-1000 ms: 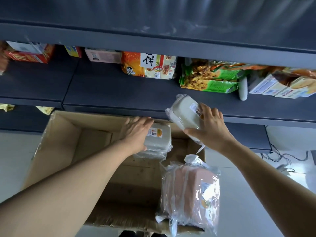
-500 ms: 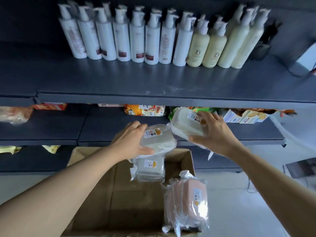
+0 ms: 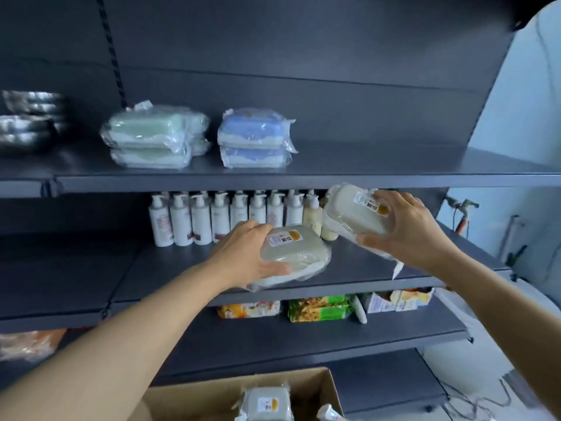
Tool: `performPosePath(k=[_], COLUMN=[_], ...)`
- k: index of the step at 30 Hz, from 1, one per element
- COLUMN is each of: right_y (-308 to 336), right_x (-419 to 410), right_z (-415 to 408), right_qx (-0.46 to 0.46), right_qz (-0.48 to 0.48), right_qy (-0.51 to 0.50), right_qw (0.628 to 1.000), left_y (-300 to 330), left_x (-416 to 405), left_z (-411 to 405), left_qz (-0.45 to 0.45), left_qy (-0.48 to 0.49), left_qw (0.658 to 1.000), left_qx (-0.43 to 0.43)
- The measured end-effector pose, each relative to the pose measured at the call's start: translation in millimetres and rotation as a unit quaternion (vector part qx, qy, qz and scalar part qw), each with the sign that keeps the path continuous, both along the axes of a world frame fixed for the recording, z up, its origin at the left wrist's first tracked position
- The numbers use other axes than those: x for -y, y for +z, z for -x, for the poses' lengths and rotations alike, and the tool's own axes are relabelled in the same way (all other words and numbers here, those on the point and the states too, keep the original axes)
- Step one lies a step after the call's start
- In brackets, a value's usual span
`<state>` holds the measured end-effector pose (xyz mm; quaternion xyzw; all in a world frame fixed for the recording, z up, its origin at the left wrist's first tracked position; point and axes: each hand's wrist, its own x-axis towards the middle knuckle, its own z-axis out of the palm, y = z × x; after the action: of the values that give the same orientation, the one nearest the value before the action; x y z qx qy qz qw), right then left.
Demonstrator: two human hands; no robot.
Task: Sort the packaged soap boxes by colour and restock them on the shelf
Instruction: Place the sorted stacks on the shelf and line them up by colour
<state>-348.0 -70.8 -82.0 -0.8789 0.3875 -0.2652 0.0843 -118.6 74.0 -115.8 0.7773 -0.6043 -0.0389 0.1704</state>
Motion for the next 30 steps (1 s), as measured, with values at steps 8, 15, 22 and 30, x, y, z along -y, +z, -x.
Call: performPosePath(k=[8, 15, 22, 30], right_y=[70.8, 107.1, 122.7, 120.8], right_x=[40.5, 122.8, 244.4, 348.8], right_z=[20.8, 14.8, -23.4, -78.1], right_qx=[0.026, 0.021, 0.006, -0.012], right_qz=[0.051, 0.058, 0.043, 0.026], right_qy=[-0.062, -0.080, -0.024, 0.046], right_qw=[0.996, 0.995, 0.999, 0.999], left_y=[75.5, 119.2, 133.7, 123.4], left_x=[43.6, 131.7, 255.4, 360.4], left_z=[24.4, 29.3, 2.6, -57.2], left_qz=[0.069, 0.089, 0.038, 0.009], left_qy=[-0.038, -0.038, 0.037, 0.116], left_qw=[0.997, 0.995, 0.999, 0.992], left_qx=[0.005, 0.027, 0.001, -0.058])
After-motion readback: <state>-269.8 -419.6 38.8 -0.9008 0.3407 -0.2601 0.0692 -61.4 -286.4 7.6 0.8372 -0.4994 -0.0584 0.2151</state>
